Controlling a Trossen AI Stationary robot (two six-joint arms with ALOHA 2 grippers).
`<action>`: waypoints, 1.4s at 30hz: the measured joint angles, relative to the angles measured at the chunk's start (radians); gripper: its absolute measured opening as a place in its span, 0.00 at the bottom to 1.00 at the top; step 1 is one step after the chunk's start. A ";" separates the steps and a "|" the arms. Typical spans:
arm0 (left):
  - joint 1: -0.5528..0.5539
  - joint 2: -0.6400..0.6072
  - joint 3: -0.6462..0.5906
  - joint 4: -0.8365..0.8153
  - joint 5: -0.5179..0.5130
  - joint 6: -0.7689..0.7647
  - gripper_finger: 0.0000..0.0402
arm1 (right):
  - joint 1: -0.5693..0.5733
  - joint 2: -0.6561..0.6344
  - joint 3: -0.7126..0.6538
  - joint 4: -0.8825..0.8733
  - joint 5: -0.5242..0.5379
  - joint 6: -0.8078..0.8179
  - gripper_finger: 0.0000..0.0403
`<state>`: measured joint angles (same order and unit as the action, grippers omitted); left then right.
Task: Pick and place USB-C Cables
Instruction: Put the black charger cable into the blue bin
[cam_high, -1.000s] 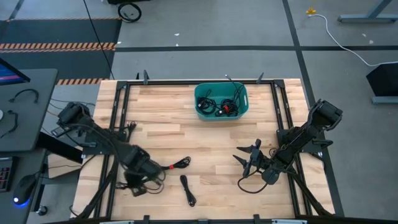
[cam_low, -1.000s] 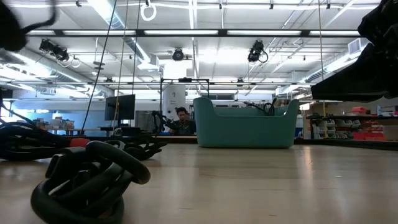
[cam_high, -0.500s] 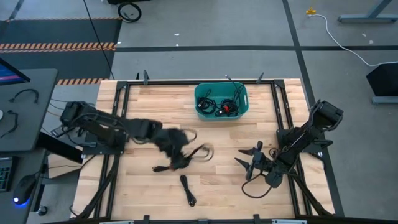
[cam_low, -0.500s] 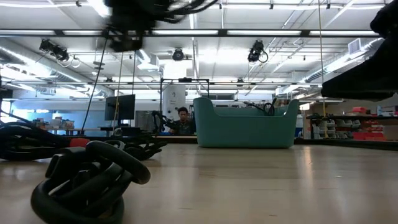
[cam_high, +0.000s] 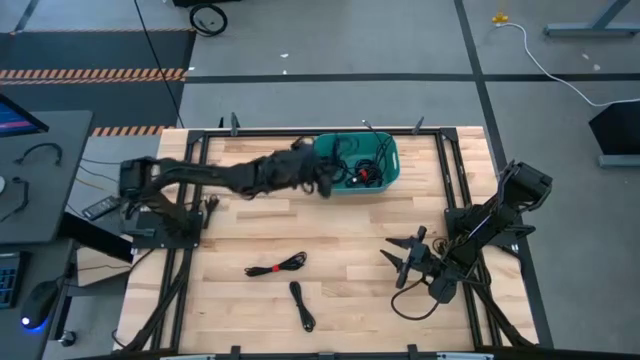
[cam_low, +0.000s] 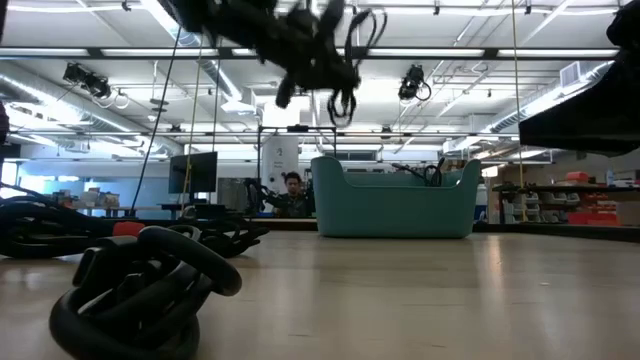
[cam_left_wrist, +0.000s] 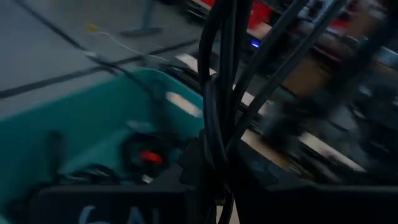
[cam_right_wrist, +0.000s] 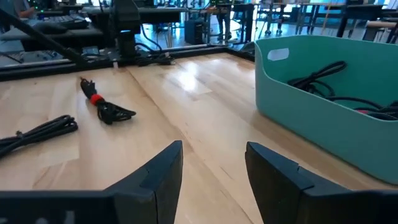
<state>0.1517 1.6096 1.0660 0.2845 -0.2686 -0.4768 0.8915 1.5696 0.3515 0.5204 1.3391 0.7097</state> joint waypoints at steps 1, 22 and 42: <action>0.029 0.027 0.003 0.016 -0.001 -0.007 0.14 | -0.003 0.000 0.000 0.000 0.000 0.003 0.44; 0.203 0.206 0.183 -0.423 0.080 -0.093 0.24 | -0.021 0.000 0.000 0.024 0.003 0.053 0.44; 0.206 0.203 0.253 -0.585 0.181 0.061 0.53 | -0.025 0.000 0.000 0.024 0.000 0.047 0.44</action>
<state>0.3573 1.8125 1.3193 -0.3007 -0.0881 -0.4160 0.8669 1.5696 0.3515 0.5442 1.3390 0.7567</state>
